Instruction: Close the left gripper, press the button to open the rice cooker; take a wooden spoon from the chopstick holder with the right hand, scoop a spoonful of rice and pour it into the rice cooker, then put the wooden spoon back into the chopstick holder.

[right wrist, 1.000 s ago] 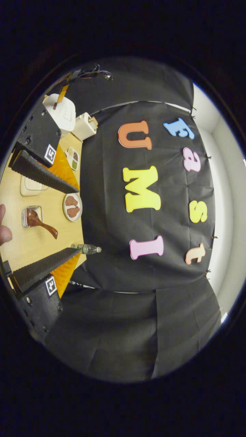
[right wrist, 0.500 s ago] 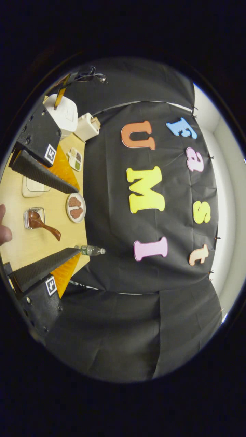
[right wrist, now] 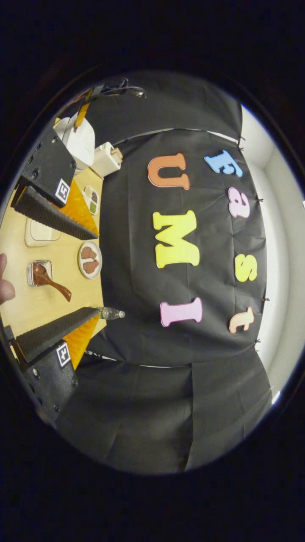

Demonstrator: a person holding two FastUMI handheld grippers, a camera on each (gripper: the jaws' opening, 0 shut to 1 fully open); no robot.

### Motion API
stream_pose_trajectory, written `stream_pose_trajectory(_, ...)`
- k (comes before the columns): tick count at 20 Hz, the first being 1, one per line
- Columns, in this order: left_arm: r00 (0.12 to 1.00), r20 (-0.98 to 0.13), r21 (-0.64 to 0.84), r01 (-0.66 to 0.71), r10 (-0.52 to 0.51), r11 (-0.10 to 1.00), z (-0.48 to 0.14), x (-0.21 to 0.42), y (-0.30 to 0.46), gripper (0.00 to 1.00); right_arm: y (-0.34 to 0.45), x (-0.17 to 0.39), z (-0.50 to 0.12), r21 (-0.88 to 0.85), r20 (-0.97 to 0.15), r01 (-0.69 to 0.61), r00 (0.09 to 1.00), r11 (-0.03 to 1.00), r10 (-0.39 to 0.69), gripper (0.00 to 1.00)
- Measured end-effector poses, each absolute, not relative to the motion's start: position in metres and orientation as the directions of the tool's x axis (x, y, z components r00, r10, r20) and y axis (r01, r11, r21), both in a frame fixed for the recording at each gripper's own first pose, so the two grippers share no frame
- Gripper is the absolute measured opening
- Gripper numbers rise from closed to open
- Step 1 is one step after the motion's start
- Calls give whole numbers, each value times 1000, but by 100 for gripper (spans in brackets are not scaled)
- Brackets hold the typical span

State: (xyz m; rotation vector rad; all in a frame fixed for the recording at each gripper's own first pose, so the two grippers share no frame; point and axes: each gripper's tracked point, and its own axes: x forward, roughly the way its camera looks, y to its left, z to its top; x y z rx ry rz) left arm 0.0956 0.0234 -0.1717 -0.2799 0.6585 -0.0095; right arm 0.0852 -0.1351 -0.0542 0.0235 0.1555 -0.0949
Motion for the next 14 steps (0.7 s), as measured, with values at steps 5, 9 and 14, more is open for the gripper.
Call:
stream_pose_trajectory(5, 915, -402, -179, -43, -33, 983, -100, 135, 30, 2, -136, 78, -50, 7, -148, 104, 984, 995, -102, 100)
stream_pose_trajectory(9, 960, -277, -190, -20, -34, 982, -55, 150, 26, 8, -142, 76, -46, -5, -140, 111, 984, 994, -110, 100)
stream_pose_trajectory(14, 977, -209, -176, -1, -36, 984, -28, 139, 17, 20, -151, 73, -49, -2, -142, 119, 983, 993, -118, 100)
